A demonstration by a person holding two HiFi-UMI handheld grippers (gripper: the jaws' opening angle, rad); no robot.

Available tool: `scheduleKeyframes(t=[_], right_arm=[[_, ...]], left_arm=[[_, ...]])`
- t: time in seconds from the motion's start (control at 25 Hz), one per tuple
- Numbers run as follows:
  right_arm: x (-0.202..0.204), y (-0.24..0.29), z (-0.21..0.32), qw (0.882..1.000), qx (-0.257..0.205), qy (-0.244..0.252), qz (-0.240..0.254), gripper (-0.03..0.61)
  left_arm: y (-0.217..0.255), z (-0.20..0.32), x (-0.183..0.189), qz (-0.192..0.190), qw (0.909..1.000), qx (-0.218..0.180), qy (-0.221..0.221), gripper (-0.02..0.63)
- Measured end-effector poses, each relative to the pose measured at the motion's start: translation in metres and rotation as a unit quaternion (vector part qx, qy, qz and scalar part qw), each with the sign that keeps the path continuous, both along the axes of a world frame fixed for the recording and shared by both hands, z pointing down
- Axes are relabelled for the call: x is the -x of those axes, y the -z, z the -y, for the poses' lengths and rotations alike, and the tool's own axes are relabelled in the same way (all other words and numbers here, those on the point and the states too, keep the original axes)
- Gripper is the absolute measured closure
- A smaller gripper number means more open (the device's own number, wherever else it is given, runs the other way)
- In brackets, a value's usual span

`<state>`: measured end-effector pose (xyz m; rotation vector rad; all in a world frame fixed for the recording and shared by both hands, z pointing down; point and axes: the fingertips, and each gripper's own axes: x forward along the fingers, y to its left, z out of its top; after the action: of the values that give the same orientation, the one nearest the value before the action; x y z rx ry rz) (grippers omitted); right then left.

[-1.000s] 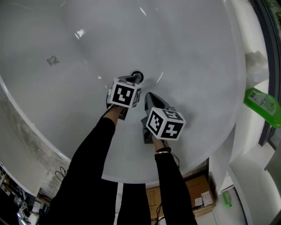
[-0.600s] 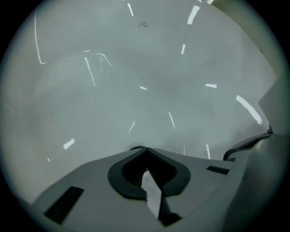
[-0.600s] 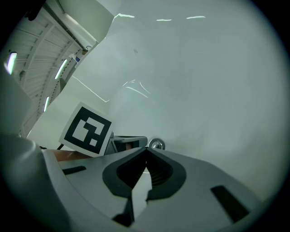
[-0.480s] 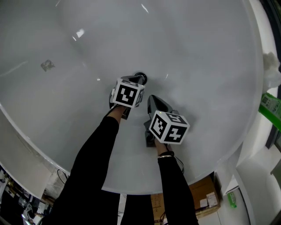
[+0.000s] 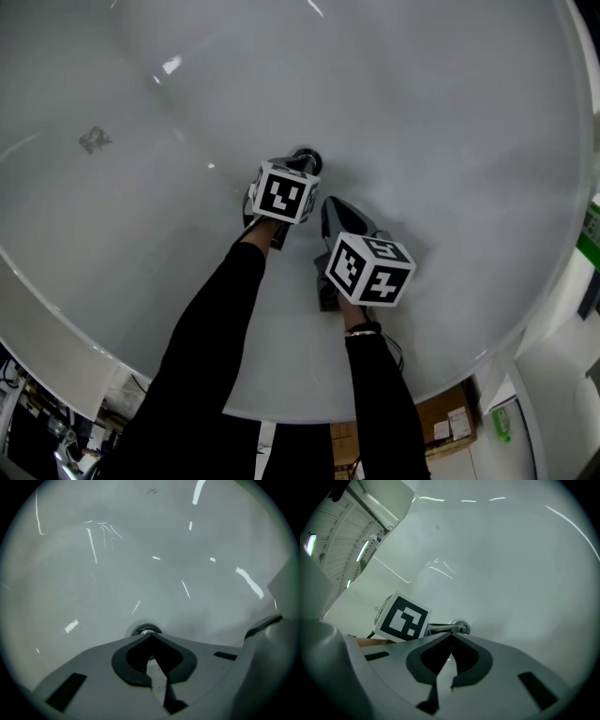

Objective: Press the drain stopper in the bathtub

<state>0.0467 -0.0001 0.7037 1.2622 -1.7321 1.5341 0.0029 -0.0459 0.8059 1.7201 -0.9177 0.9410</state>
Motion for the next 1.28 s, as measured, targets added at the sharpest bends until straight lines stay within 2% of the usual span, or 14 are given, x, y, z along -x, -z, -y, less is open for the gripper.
scheduleKeyframes(t=[0.48, 0.68, 1.04, 1.28], right_arm=[[0.002, -0.003, -0.001, 1.0, 0.004, -0.006, 0.006, 0.58], [0.0, -0.004, 0.001, 1.0, 0.004, -0.014, 0.008, 0.58], [-0.002, -0.004, 0.001, 1.0, 0.009, -0.022, 0.011, 0.58], [-0.001, -0.007, 0.002, 0.999, 0.016, -0.027, 0.009, 0.58]], left_arm=[[-0.018, -0.003, 0.007, 0.025, 0.9994, 0.023, -0.009, 0.609], [-0.02, -0.001, 0.002, 0.023, 0.9996, 0.014, -0.007, 0.609], [-0.019, -0.001, 0.0, 0.045, 0.9988, -0.001, -0.021, 0.609], [-0.023, 0.0, 0.001, 0.05, 0.9985, 0.006, -0.021, 0.607]])
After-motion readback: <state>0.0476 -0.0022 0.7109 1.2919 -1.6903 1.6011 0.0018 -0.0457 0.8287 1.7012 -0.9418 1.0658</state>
